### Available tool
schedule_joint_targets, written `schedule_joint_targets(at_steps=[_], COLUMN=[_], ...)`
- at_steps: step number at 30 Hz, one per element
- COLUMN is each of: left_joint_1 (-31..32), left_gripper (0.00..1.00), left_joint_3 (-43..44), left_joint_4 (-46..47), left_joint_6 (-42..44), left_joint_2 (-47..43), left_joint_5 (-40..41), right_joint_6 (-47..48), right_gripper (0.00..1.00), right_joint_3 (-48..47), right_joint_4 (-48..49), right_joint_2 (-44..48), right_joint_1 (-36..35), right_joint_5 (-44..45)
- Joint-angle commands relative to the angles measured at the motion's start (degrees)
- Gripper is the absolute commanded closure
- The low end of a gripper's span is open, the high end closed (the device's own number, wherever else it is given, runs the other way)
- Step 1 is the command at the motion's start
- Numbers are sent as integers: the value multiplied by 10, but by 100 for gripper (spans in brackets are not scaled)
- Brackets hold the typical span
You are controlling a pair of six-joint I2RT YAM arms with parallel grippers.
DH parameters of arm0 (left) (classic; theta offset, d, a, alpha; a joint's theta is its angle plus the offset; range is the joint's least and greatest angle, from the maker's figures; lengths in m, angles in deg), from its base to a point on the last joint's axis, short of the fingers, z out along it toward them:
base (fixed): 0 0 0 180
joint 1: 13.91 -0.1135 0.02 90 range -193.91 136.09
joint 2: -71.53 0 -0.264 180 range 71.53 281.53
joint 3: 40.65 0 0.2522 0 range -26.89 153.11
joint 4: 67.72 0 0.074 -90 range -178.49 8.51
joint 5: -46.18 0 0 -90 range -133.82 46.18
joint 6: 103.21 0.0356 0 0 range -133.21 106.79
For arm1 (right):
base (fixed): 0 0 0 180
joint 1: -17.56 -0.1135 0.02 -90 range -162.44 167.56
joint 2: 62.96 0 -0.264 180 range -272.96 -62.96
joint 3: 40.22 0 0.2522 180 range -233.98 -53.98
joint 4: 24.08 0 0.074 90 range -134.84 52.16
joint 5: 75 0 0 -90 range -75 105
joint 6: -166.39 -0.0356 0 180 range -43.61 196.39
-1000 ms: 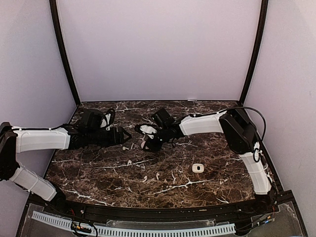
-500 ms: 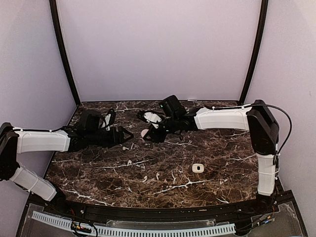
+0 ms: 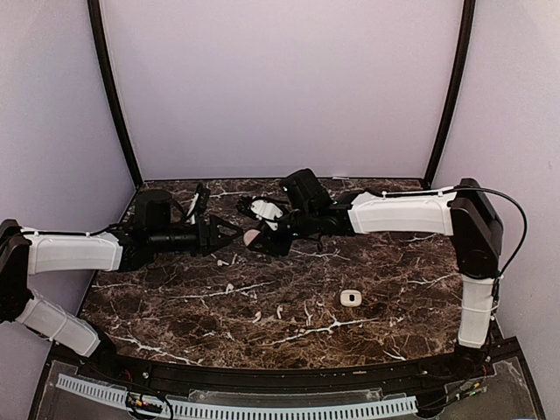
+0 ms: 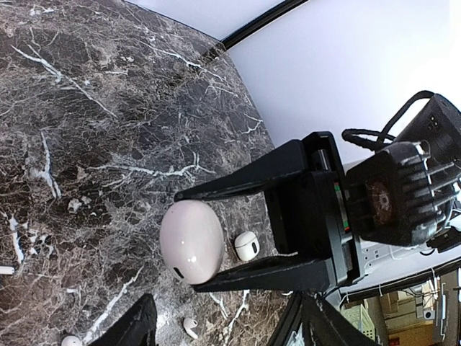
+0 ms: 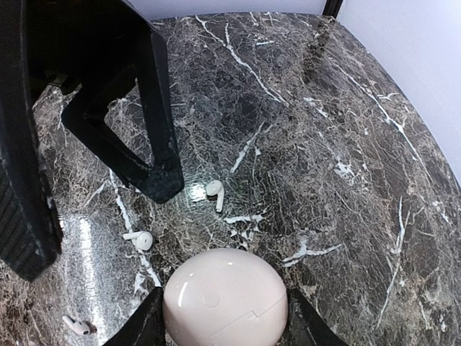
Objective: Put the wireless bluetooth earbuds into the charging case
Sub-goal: Pick up the charging case from the center of the board, then pass from the right arm to the left
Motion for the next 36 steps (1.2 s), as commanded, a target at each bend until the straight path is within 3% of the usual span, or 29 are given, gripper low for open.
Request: schedule_joint_targets(at_steps=[1, 16, 36], left_joint_1=[-4, -4, -4], left_gripper=[33, 39, 56], left_joint_3=[-1, 0, -6], left_joint_4=[15, 39, 95], left_joint_6=[-7, -28, -61], left_joint_2=[3, 33, 54], left_joint_5=[-14, -41, -78], right_joint_6=[8, 13, 21], right_gripper=[58, 59, 59], right_joint_3=[1, 2, -6], right_joint_4=[19, 19, 17], right_joint_2=[24, 36, 38], right_joint_1=[-11, -24, -37], right_joint_5=[6, 9, 16])
